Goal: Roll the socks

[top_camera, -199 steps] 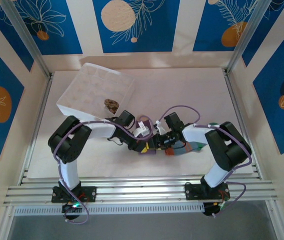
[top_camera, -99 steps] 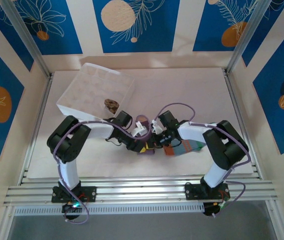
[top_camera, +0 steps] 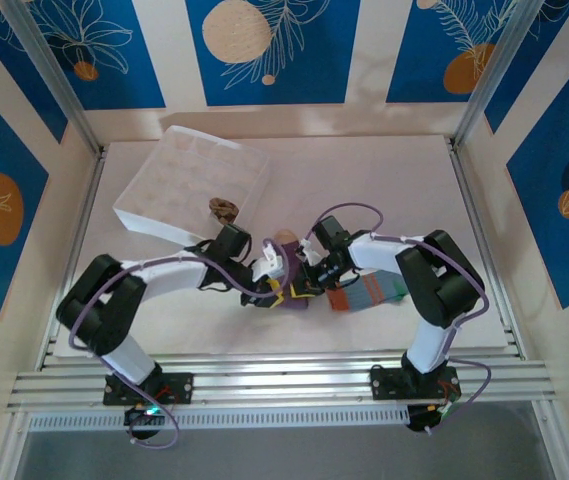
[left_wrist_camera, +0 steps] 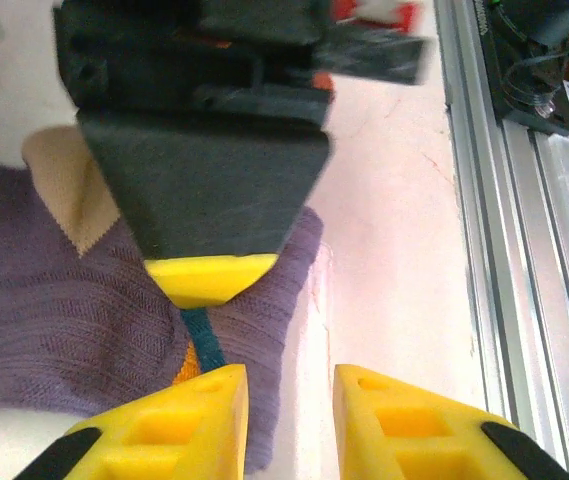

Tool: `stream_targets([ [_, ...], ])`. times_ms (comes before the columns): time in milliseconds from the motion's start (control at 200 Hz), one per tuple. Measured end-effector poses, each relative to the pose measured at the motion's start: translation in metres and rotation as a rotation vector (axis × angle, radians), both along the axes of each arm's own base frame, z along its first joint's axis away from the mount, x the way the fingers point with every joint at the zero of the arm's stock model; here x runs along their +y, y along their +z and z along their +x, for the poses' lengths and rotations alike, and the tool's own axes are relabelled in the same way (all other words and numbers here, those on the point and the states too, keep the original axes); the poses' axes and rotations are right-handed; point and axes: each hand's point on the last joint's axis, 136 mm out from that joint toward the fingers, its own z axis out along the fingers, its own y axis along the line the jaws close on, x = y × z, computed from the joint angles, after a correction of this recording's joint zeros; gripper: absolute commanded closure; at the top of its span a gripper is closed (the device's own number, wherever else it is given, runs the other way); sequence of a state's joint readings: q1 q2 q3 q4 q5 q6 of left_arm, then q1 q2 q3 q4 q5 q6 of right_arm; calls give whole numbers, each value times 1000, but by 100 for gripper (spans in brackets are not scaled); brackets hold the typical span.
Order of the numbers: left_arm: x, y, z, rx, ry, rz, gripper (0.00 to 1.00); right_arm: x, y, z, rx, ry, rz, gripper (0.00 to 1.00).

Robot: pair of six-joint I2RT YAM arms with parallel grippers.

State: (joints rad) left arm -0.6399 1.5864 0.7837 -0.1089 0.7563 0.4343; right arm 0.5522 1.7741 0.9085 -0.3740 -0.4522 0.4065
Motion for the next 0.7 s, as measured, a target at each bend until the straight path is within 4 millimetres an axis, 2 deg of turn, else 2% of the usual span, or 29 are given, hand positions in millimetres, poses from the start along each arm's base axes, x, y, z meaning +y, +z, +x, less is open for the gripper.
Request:
stream_targets([
  [155,0,6,-9,-287,-56,14,75,-2,-1,2,33,6,4,100],
  [235,-4,1,-15,-423,-100,47,75,-4,-1,3,59,5,13,100],
  [365,-11,-9,-13,-613,-155,124,74,-10,-2,4,113,-9,26,100],
  [495,-16,-19,-5,-737,-181,190,70,-13,-2,4,143,-13,27,100],
  [700,-17,-39,5,-805,-208,261,68,-14,-3,3,174,-5,31,100],
])
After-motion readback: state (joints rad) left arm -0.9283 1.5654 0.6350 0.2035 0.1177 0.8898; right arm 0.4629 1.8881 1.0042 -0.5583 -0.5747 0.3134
